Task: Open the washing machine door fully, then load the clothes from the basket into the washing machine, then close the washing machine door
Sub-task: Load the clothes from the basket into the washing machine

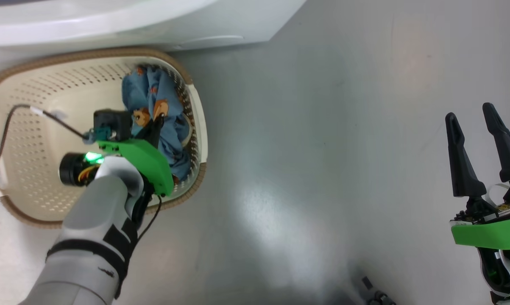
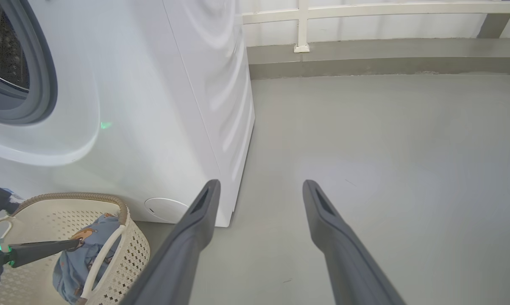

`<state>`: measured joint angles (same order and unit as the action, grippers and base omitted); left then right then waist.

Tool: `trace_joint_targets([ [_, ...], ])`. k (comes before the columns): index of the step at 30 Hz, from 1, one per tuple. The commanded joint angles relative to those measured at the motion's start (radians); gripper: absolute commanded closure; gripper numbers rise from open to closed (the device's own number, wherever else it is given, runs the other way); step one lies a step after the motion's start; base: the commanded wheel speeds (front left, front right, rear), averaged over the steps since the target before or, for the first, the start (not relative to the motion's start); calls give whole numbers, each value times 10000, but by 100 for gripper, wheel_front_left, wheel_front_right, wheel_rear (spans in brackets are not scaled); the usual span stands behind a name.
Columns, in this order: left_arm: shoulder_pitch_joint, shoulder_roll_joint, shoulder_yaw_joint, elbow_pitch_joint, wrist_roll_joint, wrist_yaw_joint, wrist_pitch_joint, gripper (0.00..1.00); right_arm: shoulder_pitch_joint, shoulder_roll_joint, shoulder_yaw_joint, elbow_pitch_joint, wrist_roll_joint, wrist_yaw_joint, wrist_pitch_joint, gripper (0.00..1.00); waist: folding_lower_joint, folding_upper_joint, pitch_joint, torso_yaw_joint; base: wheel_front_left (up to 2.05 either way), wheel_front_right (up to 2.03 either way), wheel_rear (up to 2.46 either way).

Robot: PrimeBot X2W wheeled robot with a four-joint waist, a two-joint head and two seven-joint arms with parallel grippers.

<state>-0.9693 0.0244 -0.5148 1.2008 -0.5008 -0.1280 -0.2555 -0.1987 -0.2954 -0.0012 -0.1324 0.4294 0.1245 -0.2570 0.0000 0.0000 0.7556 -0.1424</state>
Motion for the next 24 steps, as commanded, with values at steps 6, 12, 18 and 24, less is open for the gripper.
trace_joint_targets([
  [6, 1132, 399, 1063, -979, 73, 197, -63, 100, 535, -271, 234, 27, -57, 62, -48, 0, 0, 0, -1099, 437, 0, 0, 0],
  [12, 2197, 584, 2113, -1971, 536, 201, -63, 100, 676, -286, 453, 368, -45, 62, -48, 0, 0, 0, -2164, 672, 0, 0, 0],
  [18, 3253, 621, 3110, -3090, 1224, 122, -63, 100, 977, -253, 509, 706, -38, 62, -48, 0, 0, 0, -3181, 946, 0, 0, 0],
  [24, 4165, 574, 3907, -4093, 1785, 58, -63, 100, 1266, -195, 521, 914, -43, 62, -48, 0, 0, 0, -3942, 1110, 0, 0, 0],
])
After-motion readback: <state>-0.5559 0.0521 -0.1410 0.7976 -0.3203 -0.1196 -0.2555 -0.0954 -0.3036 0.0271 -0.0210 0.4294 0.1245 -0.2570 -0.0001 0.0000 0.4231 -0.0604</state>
